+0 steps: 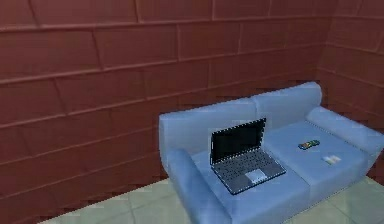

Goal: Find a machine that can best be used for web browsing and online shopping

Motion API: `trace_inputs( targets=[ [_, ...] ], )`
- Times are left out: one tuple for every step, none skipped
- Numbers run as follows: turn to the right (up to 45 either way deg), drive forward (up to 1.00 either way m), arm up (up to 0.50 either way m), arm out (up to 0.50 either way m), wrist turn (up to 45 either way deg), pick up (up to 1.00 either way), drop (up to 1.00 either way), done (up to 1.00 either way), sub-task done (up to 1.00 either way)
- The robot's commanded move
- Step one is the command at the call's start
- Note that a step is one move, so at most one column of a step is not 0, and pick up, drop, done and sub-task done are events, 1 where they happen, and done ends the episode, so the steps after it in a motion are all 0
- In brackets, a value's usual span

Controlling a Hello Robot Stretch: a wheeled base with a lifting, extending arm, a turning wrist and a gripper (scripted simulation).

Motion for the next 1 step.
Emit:
trace_inputs(
  targets=[
    [0.0,0.05,0.00,0.00,0.0,0.00,0.00,0.00,0.00]
  ],
)
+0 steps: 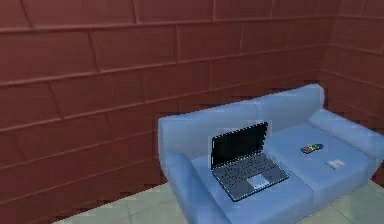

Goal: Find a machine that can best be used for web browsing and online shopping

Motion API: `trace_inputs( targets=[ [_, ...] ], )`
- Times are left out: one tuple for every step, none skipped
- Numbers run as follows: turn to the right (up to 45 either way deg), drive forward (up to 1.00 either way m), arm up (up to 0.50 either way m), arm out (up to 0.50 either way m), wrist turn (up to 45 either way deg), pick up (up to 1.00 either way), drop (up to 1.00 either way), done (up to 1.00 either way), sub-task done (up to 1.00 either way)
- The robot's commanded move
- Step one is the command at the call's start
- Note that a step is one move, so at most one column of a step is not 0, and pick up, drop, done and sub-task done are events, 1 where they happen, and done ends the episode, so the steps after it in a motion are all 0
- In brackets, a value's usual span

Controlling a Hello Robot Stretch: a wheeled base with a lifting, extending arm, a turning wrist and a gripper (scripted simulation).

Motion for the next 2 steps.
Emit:
trace_inputs(
  targets=[
    [18.0,0.00,0.00,0.00,0.0,0.00,0.00,0.00,0.00],
    [0.0,0.00,0.00,0.00,0.0,0.00,0.00,1.00,0.00]
  ],
)
